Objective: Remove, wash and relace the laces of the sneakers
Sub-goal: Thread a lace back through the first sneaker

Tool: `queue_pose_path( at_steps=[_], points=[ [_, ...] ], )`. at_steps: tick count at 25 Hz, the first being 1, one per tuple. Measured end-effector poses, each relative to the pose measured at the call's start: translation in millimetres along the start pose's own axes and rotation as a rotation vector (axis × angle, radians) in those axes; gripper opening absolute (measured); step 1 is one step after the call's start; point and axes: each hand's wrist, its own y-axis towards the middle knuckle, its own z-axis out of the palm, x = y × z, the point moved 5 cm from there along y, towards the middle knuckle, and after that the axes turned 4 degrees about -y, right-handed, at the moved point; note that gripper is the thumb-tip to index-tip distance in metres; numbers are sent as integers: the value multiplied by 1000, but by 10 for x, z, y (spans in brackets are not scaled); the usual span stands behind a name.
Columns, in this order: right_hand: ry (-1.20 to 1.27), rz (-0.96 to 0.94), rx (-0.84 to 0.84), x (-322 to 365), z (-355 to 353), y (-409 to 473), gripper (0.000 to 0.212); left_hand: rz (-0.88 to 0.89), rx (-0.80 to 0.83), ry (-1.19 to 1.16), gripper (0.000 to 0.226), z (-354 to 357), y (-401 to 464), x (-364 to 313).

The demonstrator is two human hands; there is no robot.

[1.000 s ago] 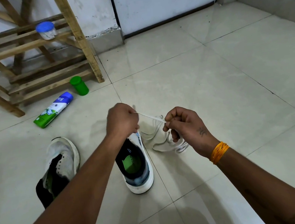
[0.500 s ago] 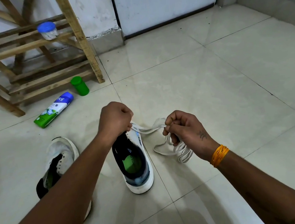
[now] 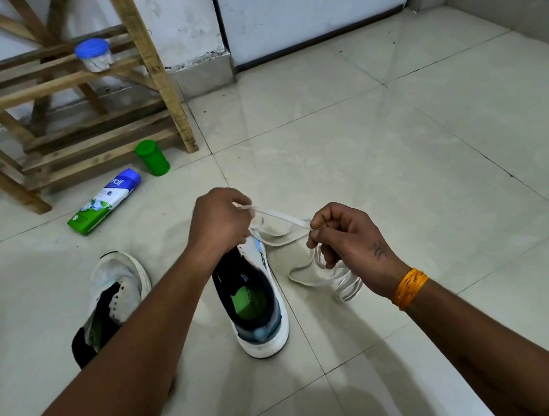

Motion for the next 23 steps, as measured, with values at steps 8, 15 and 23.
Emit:
queue_pose_path(
  at_steps=[8, 15, 23],
  points=[
    [-1, -11, 21, 53, 62, 13, 4, -32, 254, -163, 5, 225, -98, -88],
    [30, 0, 19, 20, 103, 12, 4, 19, 503, -160, 22, 323, -234, -208],
    [17, 30, -54, -36, 184, 182, 9, 87, 158, -19, 8, 128, -51, -170]
  ],
)
